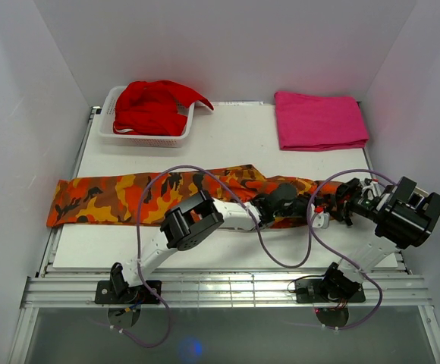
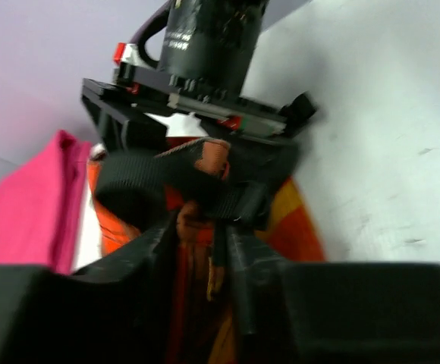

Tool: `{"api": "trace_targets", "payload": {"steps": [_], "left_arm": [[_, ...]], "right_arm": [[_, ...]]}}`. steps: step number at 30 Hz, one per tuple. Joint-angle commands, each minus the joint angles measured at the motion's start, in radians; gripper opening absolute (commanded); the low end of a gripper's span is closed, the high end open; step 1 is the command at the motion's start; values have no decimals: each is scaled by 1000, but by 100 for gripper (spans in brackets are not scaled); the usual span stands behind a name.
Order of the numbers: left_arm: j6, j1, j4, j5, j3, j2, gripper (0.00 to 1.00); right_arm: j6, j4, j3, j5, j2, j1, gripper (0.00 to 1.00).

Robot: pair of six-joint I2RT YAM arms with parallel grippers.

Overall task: Fold and stack the trousers
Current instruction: Fold the trousers

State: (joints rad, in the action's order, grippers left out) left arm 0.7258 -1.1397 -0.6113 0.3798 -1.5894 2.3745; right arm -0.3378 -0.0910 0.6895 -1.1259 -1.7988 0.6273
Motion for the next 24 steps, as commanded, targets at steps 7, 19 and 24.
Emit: {"api": "trace_targets", "payload": {"steps": [7, 19, 24], "left_arm": [[116, 15, -237, -346, -112, 63, 0], [205, 87, -380, -426, -340, 160, 0], [190, 121, -392, -406, -348, 149, 0]], "right_arm": [[237, -265, 16, 187, -66, -17, 70], [276, -309, 12, 258, -51, -14, 62], [295, -322, 13, 220, -39, -6, 60]]}}
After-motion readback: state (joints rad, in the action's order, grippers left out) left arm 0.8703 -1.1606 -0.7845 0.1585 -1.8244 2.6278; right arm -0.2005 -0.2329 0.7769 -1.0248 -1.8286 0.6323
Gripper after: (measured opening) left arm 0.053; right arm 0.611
